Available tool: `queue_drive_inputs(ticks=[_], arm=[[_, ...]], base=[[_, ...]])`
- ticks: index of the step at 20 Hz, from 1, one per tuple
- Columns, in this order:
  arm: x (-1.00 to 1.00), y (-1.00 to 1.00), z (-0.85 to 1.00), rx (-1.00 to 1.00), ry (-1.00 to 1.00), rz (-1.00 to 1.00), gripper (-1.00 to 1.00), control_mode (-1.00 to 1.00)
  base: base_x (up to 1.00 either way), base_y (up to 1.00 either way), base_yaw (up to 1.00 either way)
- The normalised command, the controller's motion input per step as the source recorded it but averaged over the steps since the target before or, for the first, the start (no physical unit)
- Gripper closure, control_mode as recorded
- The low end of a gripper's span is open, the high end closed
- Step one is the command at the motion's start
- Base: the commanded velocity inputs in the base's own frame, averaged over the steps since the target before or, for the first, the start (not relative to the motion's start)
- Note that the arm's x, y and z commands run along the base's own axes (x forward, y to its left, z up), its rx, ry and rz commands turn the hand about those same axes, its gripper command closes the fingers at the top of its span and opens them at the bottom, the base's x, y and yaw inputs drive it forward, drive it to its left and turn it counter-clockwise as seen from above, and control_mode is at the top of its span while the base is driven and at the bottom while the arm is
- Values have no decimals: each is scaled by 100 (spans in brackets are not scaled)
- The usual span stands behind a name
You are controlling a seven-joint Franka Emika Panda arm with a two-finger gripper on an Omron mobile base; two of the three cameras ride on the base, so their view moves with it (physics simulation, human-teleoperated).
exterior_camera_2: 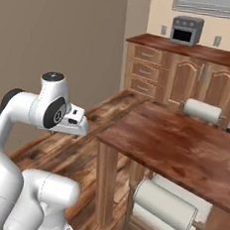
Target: Navigate to the toaster oven.
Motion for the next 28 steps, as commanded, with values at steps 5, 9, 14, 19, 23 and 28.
queue_drive_inputs(ticks=[5,9,14,19,23,28], arm=[[0,0,0,0,0,0,-100,100],[0,0,0,0,0,0,-100,100],[0,0,0,0,0,0,-100,100],[0,0,0,0,0,0,-100,100],[0,0,0,0,0,0,-100,100],[0,0,0,0,0,0,-100,100]], base=[[28,100,-4],[51,100,-6],[78,66,-14],[100,9,-25],[100,0,-28],[100,3,-25]])
